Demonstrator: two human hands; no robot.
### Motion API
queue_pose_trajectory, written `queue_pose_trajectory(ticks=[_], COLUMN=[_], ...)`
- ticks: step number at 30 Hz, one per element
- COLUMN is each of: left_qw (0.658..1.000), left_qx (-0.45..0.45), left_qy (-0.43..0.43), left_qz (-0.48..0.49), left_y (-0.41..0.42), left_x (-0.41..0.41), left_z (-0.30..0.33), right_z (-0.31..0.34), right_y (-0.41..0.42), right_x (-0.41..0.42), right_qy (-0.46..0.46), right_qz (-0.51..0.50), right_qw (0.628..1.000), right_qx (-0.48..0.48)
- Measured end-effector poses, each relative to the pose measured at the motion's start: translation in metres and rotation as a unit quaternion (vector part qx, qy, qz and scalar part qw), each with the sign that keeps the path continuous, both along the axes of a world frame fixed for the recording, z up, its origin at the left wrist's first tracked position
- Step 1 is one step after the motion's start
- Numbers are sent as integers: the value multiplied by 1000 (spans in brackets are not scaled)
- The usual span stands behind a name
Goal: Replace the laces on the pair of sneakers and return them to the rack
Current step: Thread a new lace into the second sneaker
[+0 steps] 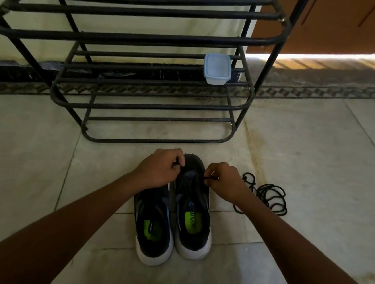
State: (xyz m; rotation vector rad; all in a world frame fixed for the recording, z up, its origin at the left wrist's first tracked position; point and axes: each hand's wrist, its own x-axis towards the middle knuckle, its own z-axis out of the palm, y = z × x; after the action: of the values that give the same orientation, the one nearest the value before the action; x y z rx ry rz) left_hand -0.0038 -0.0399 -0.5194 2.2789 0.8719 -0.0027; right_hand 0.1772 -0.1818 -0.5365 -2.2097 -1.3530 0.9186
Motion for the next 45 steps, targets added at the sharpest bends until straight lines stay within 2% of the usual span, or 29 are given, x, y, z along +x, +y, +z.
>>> queue_pose_trajectory(ticks=[3,7,10,13,18,26,34,41,43,45], left_qw=[996,992,999,998,995,998,992,974,972,980], left_qx=[-25,-54,-15,-23,-48,69,122,221,224,187], left_qy=[-68,-9,35,40,-48,-12,3,19,24,12], left_qz=[-56,-111,-30,38,68,-2,45,54,61,68], left_y=[-19,-68,-105,-134,-151,-152,-156,-133,-125,-118], left_x=[-11,-21,-25,-31,-28,-41,-77,-69,-59,-46], left_z=[19,35,24,17,34,27,4,11,12,11], right_z=[7,20,27,30,28,30,26,25,28,31], right_y=[-6,-15,-20,-24,-27,-23,-23,-21,-21,-22], right_x=[6,12,12,9,8,6,6,2,2,1], right_qy=[28,76,97,103,131,139,132,83,61,61], right_qz=[-10,-16,-15,-33,-44,-61,-53,-38,-21,-8], right_qw=[1000,996,991,987,976,971,973,981,984,984], right_qx=[7,53,86,116,167,187,183,171,169,166])
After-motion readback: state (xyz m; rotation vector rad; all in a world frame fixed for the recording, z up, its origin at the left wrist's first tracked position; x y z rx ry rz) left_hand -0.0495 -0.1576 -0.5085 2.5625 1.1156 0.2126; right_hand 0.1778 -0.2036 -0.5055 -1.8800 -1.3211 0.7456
